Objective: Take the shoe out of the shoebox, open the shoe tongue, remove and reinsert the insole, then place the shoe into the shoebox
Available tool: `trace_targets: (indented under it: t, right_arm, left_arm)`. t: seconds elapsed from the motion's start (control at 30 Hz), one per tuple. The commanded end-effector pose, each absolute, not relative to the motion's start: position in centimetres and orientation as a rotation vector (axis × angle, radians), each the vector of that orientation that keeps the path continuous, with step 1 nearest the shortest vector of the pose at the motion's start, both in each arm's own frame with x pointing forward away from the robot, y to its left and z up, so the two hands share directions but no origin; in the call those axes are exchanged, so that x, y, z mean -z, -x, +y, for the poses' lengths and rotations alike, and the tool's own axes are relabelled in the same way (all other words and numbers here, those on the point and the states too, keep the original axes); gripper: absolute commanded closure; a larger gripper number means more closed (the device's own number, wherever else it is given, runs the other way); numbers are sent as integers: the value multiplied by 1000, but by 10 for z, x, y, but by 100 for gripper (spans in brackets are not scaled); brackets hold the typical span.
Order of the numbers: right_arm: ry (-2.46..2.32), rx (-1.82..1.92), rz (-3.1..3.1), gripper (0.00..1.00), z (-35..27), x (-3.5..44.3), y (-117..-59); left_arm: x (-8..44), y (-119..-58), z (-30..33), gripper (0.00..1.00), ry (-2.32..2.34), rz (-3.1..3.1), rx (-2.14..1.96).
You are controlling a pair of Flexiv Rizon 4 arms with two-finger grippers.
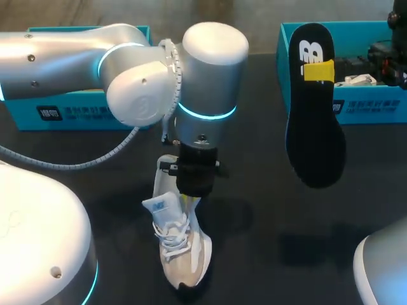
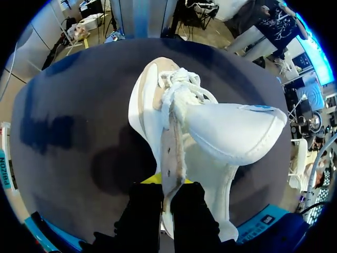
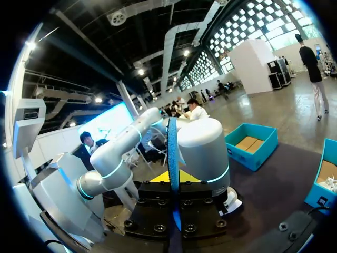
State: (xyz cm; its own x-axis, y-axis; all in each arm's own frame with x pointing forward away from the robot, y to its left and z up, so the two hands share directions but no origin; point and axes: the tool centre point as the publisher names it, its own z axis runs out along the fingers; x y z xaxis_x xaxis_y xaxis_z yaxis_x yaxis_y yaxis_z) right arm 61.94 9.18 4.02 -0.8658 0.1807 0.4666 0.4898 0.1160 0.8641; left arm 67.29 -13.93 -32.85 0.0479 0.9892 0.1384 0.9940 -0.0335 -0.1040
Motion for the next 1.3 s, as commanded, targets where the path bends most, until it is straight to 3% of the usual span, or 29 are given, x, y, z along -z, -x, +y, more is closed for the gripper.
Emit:
trace_targets:
  t: [0.03, 1.07, 1.1, 1.13, 1.17, 1.2, 1.23, 1.3]
  right_arm:
    - [663, 1813, -2150, 100, 94, -41, -623]
    - [663, 1813, -2150, 100, 94, -41, -623]
    - [663, 1813, -2150, 100, 94, -41, -623]
    - [663, 1813, -2150, 100, 94, -41, -623]
    - [663, 1813, -2150, 100, 94, -41, -623]
    - [663, 1813, -2150, 100, 94, -41, -623]
    - [663, 1813, -2150, 100, 94, -41, -623]
    - [663, 1813, -2150, 100, 94, -41, -623]
  left_arm:
    - [326, -669, -139, 100, 2141, -2052, 26]
    - [367, -645, -175, 100, 2012, -1974, -8]
    - [368, -645, -175, 91, 2015, -1979, -5]
    - [368, -644, -176, 66, 2017, -1985, -7]
    - [367, -644, -177, 50, 2015, -1989, -15]
    - [365, -643, -177, 7, 2015, -1990, -30]
    - [364, -643, -178, 0, 2018, -1994, -45]
    - [360, -642, -178, 0, 2018, -2009, -73]
